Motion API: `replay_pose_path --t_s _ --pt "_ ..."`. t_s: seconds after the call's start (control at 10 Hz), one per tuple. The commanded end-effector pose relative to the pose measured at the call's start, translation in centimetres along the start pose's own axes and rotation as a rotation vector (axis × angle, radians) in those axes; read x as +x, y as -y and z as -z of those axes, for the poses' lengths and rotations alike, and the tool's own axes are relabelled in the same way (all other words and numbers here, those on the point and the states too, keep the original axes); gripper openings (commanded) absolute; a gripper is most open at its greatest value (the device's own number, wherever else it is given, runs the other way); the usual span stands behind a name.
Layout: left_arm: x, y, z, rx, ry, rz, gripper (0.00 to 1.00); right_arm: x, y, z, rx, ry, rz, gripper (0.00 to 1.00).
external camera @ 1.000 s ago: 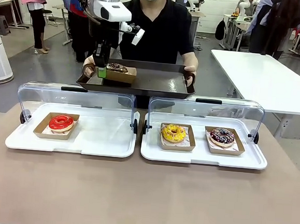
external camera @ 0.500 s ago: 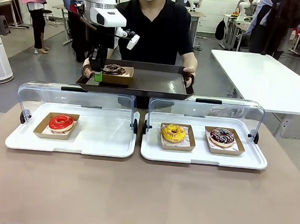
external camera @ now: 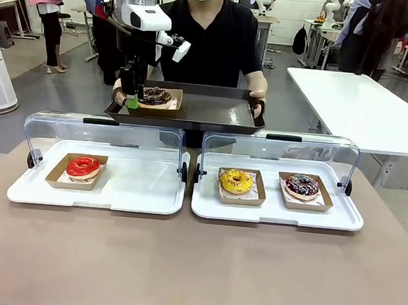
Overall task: Provide the desired donut to the person.
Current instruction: Place the picked Paper togo box onto the Handle tray extended by the person.
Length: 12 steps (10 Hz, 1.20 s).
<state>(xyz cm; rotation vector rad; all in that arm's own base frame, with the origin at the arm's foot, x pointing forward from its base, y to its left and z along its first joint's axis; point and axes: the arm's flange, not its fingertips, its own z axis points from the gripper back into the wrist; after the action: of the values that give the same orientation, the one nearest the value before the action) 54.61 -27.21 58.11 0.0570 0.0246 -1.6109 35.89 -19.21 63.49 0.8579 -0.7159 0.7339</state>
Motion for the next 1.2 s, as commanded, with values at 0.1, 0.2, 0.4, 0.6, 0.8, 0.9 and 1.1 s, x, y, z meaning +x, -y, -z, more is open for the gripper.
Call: replay_pose_path --t_s 0.1,0.2,0.4,0.6,0.8,0.9,1.1 --pt "-0.3 0.2 -0.6 -0.014 0.025 0.016 1.0 0.0 -0.1 0.1 0.012 0.022 -0.006 1.0" --pt "-0.3 0.2 -0.7 -0.014 0.026 0.014 1.0 0.0 -0.1 0.1 0.012 0.022 -0.006 1.0" --pt "-0.4 0.2 -0.8 -0.015 0.027 0.015 1.0 0.0 -0.1 0.1 0.012 0.022 -0.006 1.0" --pt "-0.3 0.3 -0.9 -0.016 0.03 0.012 1.0 0.0 -0.1 0.1 0.012 0.022 -0.006 1.0" --pt "-0.7 0.8 -1.3 -0.018 0.061 0.027 1.0 0.0 -0.1 0.1 0.012 0.022 -0.006 1.0" --pt "-2.3 2.4 -2.8 -0.008 0.102 0.033 1.0 0.0 -0.1 0.1 0.012 0.022 -0.006 1.0" --pt "-8.8 8.8 -6.7 0.088 0.203 0.049 1.0 0.0 -0.1 0.1 0.012 0.022 -0.006 1.0"
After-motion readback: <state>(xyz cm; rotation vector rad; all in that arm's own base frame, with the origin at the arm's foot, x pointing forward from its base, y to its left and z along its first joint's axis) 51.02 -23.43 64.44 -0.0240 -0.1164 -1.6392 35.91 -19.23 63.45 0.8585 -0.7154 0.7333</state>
